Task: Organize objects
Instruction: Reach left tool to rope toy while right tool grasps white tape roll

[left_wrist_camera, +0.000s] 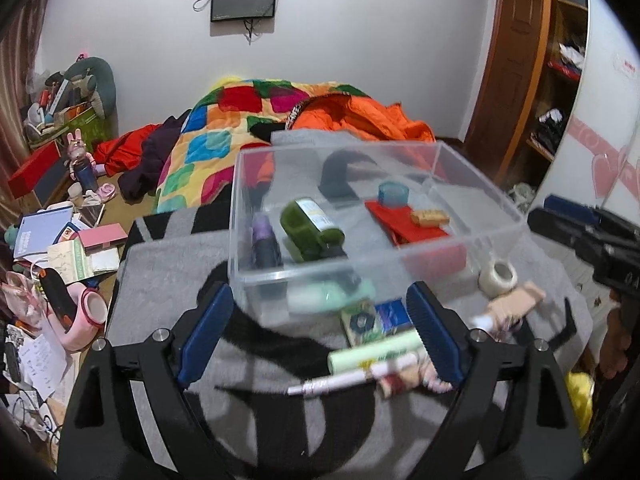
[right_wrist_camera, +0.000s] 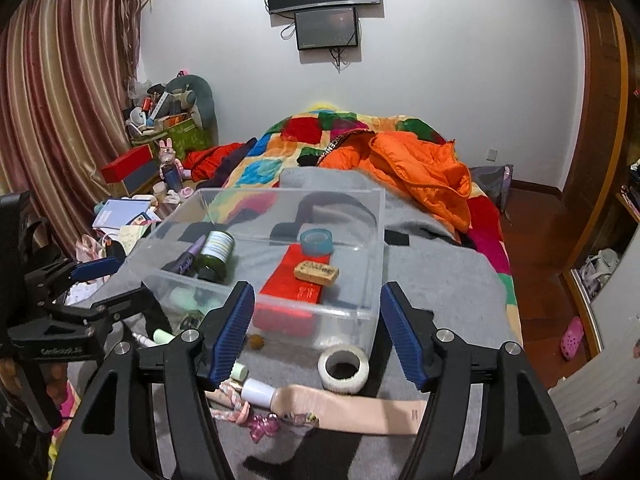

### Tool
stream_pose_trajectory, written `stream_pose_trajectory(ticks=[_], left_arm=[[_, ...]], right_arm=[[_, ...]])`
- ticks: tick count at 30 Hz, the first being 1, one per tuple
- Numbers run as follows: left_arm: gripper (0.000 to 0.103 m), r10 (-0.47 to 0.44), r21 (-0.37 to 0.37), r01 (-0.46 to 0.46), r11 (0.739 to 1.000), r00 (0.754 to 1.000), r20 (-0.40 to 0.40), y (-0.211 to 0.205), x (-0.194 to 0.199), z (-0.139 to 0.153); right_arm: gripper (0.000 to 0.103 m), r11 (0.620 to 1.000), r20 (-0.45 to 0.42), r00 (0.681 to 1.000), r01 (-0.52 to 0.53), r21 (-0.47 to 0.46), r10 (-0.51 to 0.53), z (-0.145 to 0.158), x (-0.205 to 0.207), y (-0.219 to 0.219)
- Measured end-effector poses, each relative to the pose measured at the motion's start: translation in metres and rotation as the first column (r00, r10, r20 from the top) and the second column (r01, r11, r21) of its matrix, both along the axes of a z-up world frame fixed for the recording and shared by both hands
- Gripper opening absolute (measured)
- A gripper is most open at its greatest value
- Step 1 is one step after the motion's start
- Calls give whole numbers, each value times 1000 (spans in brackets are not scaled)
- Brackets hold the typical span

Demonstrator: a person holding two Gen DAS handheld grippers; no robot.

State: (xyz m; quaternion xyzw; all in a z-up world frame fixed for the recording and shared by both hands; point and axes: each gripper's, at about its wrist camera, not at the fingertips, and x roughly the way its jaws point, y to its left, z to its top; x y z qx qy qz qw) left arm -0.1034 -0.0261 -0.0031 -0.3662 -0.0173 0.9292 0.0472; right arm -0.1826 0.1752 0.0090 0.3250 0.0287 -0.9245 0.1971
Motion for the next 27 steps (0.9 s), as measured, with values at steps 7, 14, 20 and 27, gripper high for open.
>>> stream_pose_trajectory(ticks=[7,14,20,27], left_arm=[[89,-1,17,-1,1000,997,81,-12,9,-27],[89,13,40,-17,999,994,110,-13,34,-42],[87,-31,33,28,999,996,79,9,41,-38],[68,-128,66,121,990,986,110,42,19,-36]], right_arm=[[63,1000,50,999,20,20,-21,-19,4,11],[63,995,112,991,60,74,-68,-47,8,32],[63,993,144,986,70,94,-84,-63,8,40],[63,998,193,979,61,31,-65,-69,-3,40]])
